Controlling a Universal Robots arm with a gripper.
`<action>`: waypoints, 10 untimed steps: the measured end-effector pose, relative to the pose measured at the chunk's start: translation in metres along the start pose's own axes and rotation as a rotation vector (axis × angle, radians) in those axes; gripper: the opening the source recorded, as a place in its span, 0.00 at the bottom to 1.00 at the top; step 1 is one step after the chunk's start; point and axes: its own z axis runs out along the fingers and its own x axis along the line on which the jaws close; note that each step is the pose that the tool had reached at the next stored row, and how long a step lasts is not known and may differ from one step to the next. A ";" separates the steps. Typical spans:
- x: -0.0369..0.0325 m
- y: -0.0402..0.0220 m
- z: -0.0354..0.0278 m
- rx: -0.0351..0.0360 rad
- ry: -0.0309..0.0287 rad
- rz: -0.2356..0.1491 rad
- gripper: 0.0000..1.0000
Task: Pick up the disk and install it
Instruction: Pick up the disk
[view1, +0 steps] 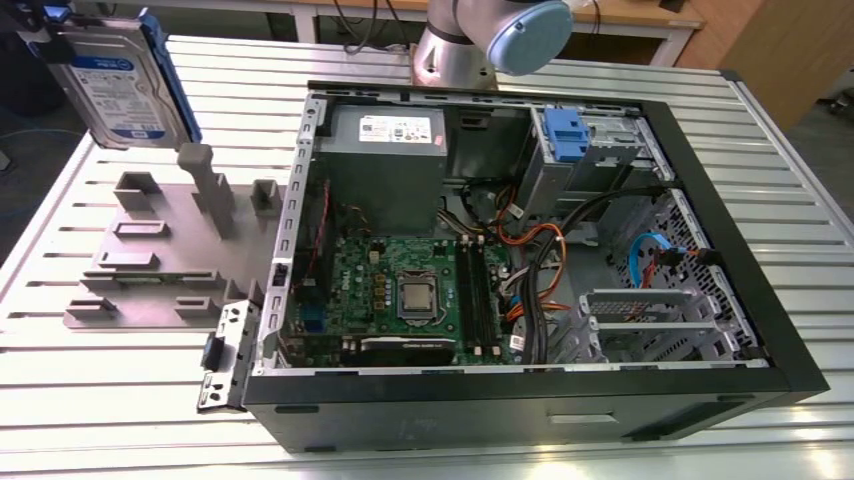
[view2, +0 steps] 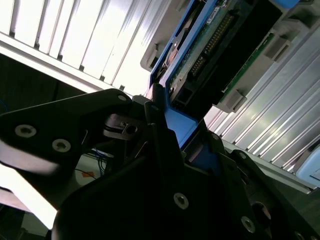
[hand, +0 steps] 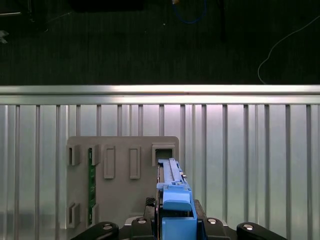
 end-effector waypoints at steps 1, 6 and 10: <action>0.0000 0.0000 -0.0004 0.0001 0.0000 0.000 0.36; 0.0000 0.0000 -0.0020 0.0000 0.0000 0.000 0.36; 0.0000 0.0000 -0.0033 0.0000 0.0000 0.000 0.36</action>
